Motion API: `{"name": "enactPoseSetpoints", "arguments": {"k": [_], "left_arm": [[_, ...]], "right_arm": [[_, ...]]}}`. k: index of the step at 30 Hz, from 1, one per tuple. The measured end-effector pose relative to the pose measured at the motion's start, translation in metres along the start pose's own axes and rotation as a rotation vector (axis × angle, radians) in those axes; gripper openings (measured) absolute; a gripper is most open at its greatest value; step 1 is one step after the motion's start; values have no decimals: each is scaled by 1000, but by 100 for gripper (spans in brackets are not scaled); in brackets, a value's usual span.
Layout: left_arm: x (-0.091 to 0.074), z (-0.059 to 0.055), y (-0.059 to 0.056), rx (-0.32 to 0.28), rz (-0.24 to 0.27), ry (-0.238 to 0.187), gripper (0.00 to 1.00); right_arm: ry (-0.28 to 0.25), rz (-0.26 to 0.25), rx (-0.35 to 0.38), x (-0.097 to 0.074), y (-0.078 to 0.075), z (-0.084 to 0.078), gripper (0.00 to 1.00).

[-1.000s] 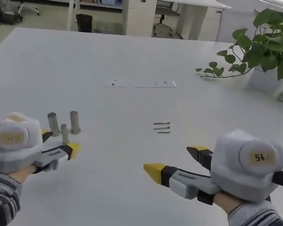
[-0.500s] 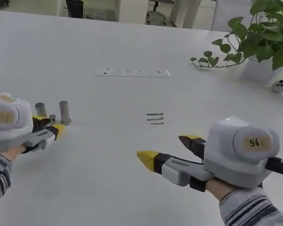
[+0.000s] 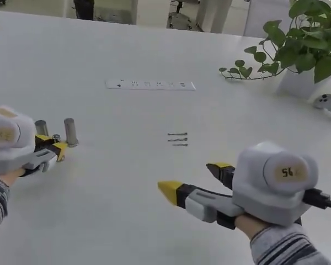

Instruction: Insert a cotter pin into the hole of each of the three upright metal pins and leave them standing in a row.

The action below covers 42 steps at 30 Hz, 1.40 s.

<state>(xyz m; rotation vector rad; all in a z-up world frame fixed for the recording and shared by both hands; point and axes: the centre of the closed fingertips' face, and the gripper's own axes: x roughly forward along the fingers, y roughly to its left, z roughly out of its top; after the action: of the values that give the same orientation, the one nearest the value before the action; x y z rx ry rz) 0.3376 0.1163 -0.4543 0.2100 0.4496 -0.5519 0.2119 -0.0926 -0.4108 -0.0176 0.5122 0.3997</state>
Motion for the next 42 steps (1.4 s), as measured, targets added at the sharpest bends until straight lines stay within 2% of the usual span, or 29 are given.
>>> {"name": "enactPoseSetpoints", "arguments": {"k": [9, 12, 14, 16, 18, 25, 30, 36, 42], "left_arm": [[-6, -2, -11, 0, -23, 18, 5], [-8, 2, -19, -43, -49, 1, 5], [-10, 5, -23, -50, -53, -3, 5], [-11, 8, -29, -86, -67, -10, 5], [-12, 10, -33, -82, -72, -14, 5], [-12, 10, -58, -67, -93, -4, 5], [-7, 11, -76, -74, -113, -4, 5], [-2, 9, -90, -72, -133, 3, 5], [1, 6, -97, -62, -145, 11, 5]], "right_arm": [[-11, 7, 0, -1, 0, 7, 63], [-9, 9, -3, -1, 0, 7, 63], [-7, 12, -5, -2, 0, 7, 63], [-5, 14, -7, -2, 0, 7, 62], [-4, 14, -9, -2, 0, 7, 61], [7, 20, -5, -1, 1, 3, 61], [9, 44, -18, 1, 4, 2, 58], [20, 62, -30, 2, 7, -1, 57], [24, 56, -21, 3, 3, -3, 57]]}}
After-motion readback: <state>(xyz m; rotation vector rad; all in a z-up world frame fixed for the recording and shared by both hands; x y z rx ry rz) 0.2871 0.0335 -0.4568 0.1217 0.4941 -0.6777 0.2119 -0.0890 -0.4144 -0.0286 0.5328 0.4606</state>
